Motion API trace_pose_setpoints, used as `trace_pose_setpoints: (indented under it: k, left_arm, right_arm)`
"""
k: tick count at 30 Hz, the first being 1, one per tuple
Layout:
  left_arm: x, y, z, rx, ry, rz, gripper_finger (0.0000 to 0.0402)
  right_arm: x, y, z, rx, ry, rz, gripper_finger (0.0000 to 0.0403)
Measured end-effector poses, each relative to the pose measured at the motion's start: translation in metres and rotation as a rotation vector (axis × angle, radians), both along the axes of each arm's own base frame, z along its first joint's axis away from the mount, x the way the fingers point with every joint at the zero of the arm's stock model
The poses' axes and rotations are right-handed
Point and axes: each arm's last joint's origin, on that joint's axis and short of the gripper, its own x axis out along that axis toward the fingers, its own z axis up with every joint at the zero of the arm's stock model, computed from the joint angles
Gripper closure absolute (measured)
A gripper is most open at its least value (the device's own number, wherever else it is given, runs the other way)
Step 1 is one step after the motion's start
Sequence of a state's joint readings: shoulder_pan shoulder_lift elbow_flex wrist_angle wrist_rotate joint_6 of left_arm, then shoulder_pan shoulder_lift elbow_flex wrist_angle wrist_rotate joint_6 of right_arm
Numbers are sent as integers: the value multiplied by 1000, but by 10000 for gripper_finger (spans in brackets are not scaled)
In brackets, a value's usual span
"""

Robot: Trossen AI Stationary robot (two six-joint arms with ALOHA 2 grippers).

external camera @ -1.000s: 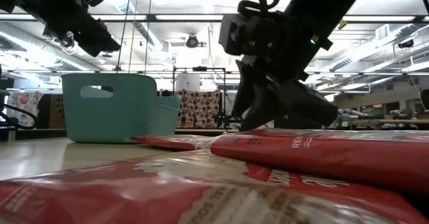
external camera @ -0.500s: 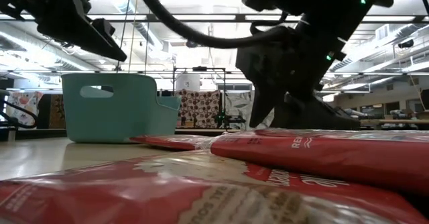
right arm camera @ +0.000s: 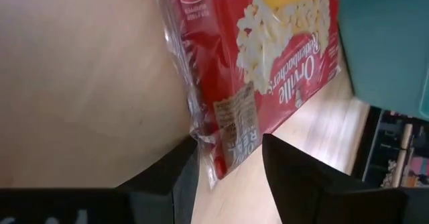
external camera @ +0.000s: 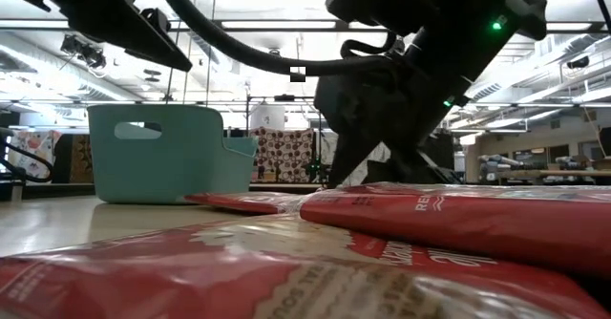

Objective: Sort popcorn bags into baskets
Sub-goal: Put the red popcorn bag into the green bin

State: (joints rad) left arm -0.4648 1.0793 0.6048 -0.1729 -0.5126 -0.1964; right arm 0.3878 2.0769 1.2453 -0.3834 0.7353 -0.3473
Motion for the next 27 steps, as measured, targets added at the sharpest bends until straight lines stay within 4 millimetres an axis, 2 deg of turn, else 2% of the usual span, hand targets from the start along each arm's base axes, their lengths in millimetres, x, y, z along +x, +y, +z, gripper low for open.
trace_pose_setpoints:
  k: [4, 7, 16, 22, 27]
  left_arm:
    - [-1, -1, -1, 2, 6, -4, 192]
    - [-2, -3, -1, 2, 9, -12, 192]
    - [-4, -4, -2, 6, 25, -20, 192]
    - [-4, -4, -3, 5, 37, -33, 192]
    - [-4, -5, -4, -12, 60, -80, 191]
  right_arm:
    - [2, -3, 0, 26, 13, 17, 246]
    - [4, -5, 0, 37, 2, 13, 269]
    - [7, -7, 0, 42, -6, 30, 391]
    - [7, -7, 4, 28, -36, 13, 397]
    - [12, -5, 28, 64, -103, -16, 399]
